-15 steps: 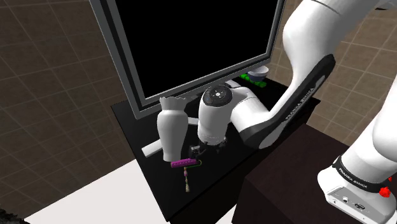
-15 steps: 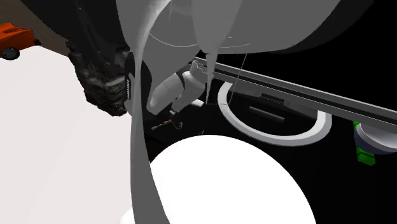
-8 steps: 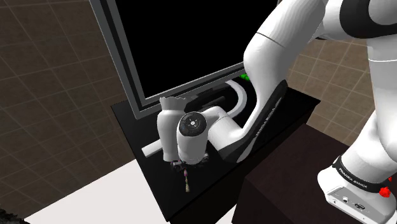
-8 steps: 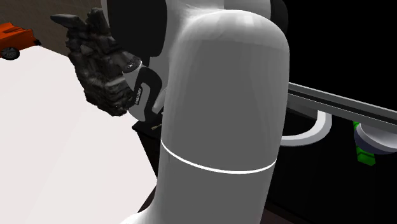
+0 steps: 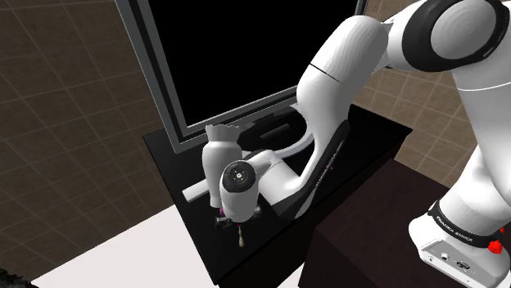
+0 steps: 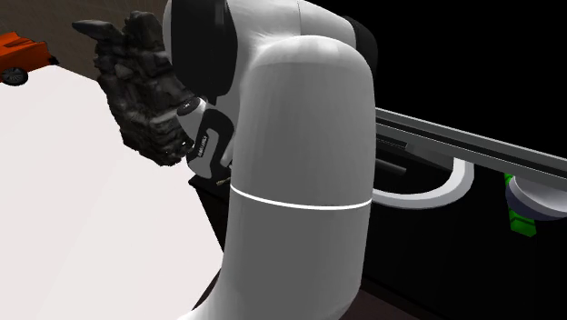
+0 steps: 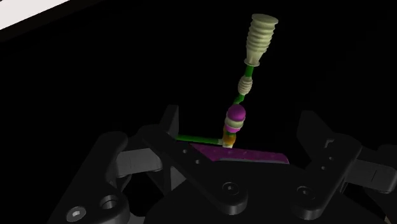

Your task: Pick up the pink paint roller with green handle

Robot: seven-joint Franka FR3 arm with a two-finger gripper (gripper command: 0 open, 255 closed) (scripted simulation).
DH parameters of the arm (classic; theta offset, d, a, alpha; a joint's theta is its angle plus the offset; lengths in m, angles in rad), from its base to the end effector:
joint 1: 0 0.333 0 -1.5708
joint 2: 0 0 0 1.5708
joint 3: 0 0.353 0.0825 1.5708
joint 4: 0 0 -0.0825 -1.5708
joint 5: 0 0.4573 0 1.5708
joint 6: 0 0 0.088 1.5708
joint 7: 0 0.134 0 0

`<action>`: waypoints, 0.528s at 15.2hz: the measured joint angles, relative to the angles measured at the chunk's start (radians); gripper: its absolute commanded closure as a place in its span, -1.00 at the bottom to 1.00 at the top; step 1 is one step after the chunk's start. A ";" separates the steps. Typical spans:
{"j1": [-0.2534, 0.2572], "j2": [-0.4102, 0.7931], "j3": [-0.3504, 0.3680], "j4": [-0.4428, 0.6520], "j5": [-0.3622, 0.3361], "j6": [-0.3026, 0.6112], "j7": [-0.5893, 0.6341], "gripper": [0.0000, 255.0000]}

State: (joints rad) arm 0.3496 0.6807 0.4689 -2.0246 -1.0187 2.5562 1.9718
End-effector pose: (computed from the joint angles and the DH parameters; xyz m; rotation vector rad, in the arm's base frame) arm 0.4271 0.4792 0.0760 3.0482 -0.5747 0.3858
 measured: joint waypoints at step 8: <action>0.016 0.034 -0.020 0.020 -0.025 0.011 0.020 1.00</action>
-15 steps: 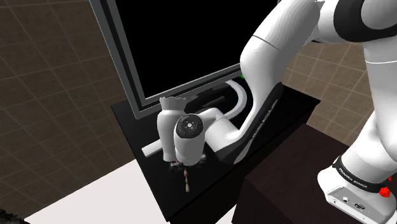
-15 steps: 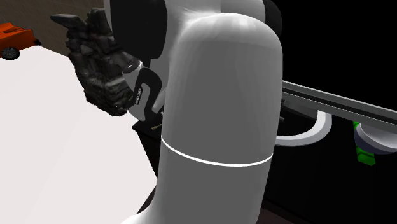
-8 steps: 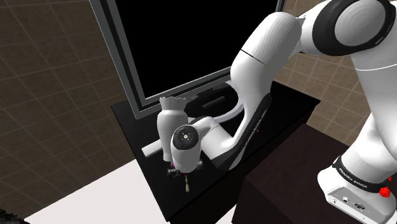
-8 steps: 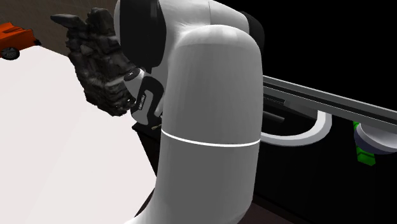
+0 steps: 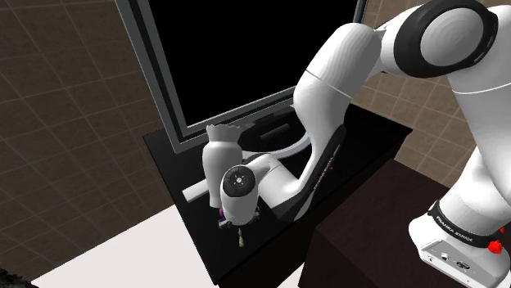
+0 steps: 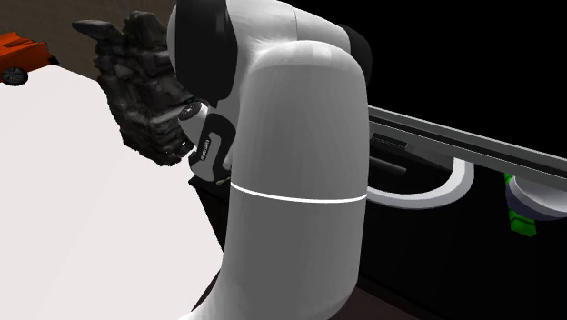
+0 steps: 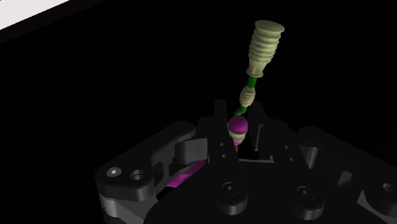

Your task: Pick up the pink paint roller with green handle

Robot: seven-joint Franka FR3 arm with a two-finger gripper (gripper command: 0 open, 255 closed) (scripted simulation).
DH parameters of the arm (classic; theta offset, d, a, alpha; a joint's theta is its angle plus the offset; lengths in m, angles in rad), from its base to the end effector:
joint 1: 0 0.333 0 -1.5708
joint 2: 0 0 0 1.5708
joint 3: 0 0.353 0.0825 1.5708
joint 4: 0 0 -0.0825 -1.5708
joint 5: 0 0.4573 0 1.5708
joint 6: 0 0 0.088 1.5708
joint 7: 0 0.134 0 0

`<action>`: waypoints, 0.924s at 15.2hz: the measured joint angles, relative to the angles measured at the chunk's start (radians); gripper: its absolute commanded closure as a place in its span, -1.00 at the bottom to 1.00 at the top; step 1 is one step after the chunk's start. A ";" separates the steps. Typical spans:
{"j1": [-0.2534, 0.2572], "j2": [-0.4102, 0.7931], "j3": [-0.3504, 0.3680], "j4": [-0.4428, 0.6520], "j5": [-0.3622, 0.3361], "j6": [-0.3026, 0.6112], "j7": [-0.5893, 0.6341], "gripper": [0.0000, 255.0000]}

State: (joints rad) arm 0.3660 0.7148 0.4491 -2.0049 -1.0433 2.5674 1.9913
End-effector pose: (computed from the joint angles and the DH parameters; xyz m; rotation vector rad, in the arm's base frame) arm 0.4278 0.4800 0.0604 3.0480 -0.5742 0.3852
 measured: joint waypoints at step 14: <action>-0.048 -0.095 0.061 -0.047 0.079 -0.038 -0.064 1.00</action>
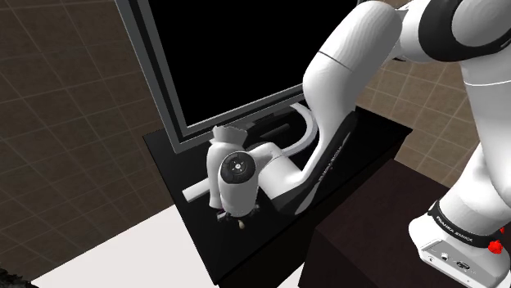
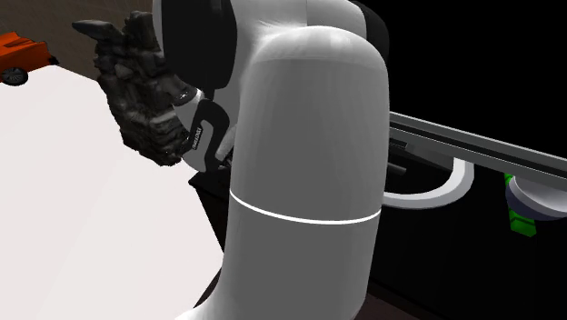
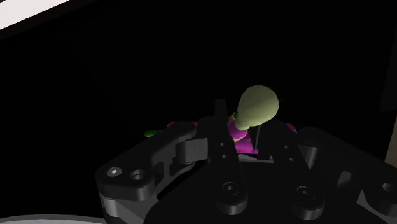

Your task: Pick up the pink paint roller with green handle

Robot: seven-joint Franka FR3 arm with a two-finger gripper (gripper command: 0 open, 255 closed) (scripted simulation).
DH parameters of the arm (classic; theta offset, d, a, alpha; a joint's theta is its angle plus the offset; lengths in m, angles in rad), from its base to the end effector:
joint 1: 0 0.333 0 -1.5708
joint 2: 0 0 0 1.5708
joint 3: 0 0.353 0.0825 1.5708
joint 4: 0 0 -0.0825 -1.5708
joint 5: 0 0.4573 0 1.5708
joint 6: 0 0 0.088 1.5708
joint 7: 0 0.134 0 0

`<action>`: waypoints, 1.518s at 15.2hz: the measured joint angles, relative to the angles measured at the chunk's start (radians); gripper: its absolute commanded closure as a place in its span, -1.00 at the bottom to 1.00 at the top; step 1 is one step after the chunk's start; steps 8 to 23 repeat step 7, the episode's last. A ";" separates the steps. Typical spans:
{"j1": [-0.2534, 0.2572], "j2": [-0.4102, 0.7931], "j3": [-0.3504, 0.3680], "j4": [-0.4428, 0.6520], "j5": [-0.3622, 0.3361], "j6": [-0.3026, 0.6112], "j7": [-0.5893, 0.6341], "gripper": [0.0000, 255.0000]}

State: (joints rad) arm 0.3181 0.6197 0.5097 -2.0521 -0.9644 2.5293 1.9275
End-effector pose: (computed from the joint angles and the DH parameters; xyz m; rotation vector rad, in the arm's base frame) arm 0.4269 0.4793 0.1059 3.0479 -0.5746 0.3856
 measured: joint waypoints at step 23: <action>-0.040 -0.075 0.056 -0.028 0.076 -0.036 -0.061 1.00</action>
